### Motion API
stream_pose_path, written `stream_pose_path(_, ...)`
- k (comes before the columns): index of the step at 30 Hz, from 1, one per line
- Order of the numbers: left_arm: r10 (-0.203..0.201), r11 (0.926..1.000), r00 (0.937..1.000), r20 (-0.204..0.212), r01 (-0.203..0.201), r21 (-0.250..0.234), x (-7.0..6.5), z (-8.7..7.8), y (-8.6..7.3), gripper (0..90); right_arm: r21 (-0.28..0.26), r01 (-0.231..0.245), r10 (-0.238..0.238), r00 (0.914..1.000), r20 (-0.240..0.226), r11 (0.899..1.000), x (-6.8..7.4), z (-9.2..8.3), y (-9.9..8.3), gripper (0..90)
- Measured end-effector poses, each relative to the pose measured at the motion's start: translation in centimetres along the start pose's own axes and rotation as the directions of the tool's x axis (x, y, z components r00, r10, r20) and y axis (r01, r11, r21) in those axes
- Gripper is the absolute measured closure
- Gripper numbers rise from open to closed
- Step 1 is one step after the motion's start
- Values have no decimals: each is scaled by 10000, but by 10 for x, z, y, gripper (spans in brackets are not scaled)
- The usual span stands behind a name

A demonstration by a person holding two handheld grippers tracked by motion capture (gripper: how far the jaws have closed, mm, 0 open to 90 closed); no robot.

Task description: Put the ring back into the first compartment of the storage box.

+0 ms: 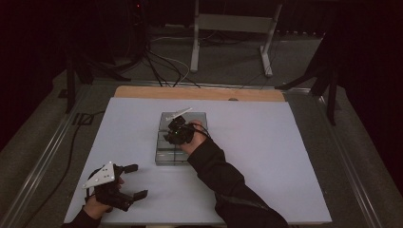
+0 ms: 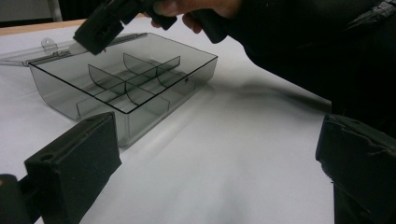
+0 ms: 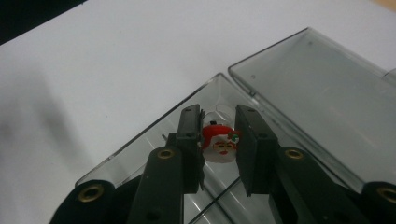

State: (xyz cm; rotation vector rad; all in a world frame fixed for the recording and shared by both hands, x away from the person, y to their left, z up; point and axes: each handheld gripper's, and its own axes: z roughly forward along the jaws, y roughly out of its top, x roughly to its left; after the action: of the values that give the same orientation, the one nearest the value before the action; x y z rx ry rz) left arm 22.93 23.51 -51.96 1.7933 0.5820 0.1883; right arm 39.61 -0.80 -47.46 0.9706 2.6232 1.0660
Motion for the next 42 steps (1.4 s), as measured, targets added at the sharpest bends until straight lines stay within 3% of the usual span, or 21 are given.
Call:
stream_pose_path(18, -35, 10000, 10000, 59, 35, -47, 0, 0, 0, 4, 518, 24, -17, 9999, -119, 9987, -1, 17, -6, 691)
stream_pose_path(30, -62, 10000, 10000, 58, 62, -27, 0, 1, 0, 4, -136, 23, -33, 9972, -743, 9999, -1, 5, -2, 258)
stream_pose_path(33, 1, 10000, 10000, 57, -1, 25, 0, 1, 0, 4, -331, -215, 186, 9962, -851, 9992, -2, 0, -2, 205)
stream_pose_path(36, -87, 10000, 9999, 58, 87, -9, 0, 1, 0, 4, -446, -2, -41, 9954, -960, 9990, -3, -6, -3, 139)
stream_pose_path(41, -41, 10000, 10000, 44, 41, -7, 0, 1, 0, 4, -376, -95, 52, 9937, -1120, 9992, -5, -12, -6, 130)
stream_pose_path(42, -62, 10000, 10000, 34, 62, 2, 0, 1, 0, 4, -506, -26, -34, 9930, -1179, 9987, -6, -15, -7, 76)
